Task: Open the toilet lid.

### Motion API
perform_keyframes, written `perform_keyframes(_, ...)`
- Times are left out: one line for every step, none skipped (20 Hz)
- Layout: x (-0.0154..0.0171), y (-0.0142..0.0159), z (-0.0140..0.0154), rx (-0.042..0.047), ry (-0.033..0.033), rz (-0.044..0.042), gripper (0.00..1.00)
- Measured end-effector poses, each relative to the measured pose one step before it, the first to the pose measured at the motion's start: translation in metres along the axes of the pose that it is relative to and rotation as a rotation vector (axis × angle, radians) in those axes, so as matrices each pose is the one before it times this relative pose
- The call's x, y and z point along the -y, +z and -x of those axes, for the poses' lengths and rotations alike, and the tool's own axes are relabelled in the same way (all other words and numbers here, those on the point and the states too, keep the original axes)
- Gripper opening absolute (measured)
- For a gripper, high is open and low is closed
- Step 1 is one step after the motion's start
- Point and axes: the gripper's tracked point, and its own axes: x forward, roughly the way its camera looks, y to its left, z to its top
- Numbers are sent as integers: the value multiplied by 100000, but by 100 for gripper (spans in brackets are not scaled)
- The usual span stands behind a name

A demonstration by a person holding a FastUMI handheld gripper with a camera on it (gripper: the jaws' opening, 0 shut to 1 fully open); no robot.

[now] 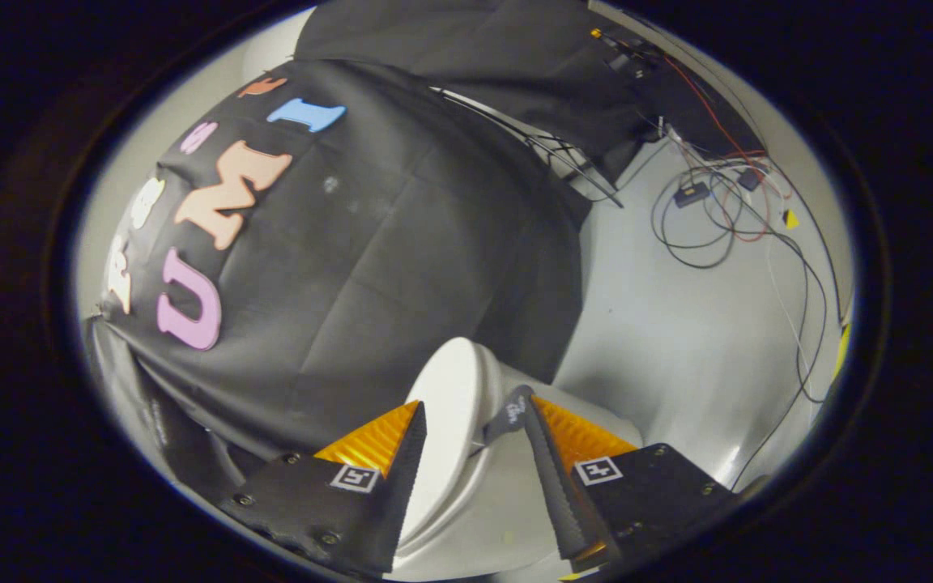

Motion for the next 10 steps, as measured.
perform_keyframes(568,-346,-748,-765,-886,-2404,73)
perform_keyframes(413,-231,-679,-884,-457,-2341,73)
perform_keyframes(307,-403,-670,-1045,251,-2399,73)
perform_keyframes(65,-221,-752,-580,803,-2689,72)
perform_keyframes(-29,-15,-667,112,1320,-2360,72)
perform_keyframes(-38,165,-515,217,689,-2163,73)
perform_keyframes(357,-24,-636,207,-675,-2178,73)
perform_keyframes(-226,-233,-529,-39,1286,-2239,62)
perform_keyframes(-176,132,272,-218,23,-245,51)
perform_keyframes(-100,-206,-448,-246,832,881,40)
